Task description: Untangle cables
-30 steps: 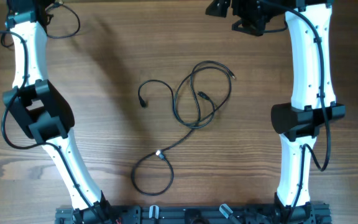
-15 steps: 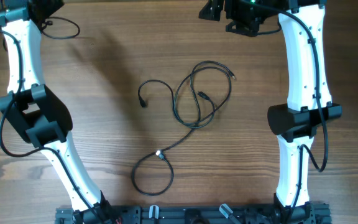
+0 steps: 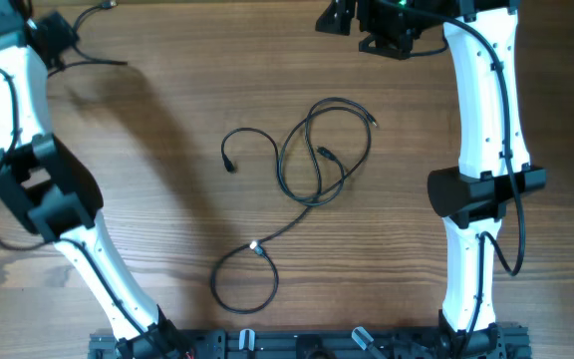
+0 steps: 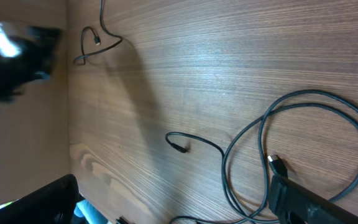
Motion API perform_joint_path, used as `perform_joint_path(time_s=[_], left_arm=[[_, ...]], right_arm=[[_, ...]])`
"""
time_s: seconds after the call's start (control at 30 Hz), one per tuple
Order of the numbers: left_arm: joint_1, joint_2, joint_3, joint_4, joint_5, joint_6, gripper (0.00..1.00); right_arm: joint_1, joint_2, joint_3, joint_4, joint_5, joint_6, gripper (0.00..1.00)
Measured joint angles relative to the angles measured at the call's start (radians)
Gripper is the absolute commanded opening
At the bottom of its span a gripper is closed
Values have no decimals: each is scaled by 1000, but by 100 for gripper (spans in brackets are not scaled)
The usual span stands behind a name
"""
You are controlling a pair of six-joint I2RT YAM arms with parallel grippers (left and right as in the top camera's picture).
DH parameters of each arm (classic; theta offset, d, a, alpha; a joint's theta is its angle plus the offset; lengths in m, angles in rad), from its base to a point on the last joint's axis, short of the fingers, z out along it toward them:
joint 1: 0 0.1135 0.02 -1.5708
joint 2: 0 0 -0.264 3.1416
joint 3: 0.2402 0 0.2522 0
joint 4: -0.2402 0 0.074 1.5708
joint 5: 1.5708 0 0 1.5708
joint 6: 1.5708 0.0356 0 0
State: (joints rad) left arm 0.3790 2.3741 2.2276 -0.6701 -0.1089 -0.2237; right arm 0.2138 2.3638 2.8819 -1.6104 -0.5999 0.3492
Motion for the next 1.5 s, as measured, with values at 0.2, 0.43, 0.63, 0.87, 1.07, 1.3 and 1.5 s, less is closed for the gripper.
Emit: perform_joint_path(time_s=[0.2,0.43,0.63,0.87,1.07,1.3,1.5], left_arm=[[-89,-419,10,-96,256,-109,100],[-337,-512,13,-604,669,-107,100],[-478,-509,10,-881,553,-66,100],[-495,-640,10,-1014,467,-59,100],[-737,-706,-71,-998,352,-62,100],[-877,-700,-582,-645,301,-158,85],[-1018,-700,-949,-275,316,-179,73]], right_arm=[[0,-2,0,0,-27,0,100],[0,-186,0,-2,66,-22,100],[0,-418,0,-1,126,-68,100],[1,-682,-198,0,270,-94,100],[1,-913,-715,2,385,-95,100],[2,-876,-1038,35,298,-94,100],[2,-847,-1096,123,285,-89,100]])
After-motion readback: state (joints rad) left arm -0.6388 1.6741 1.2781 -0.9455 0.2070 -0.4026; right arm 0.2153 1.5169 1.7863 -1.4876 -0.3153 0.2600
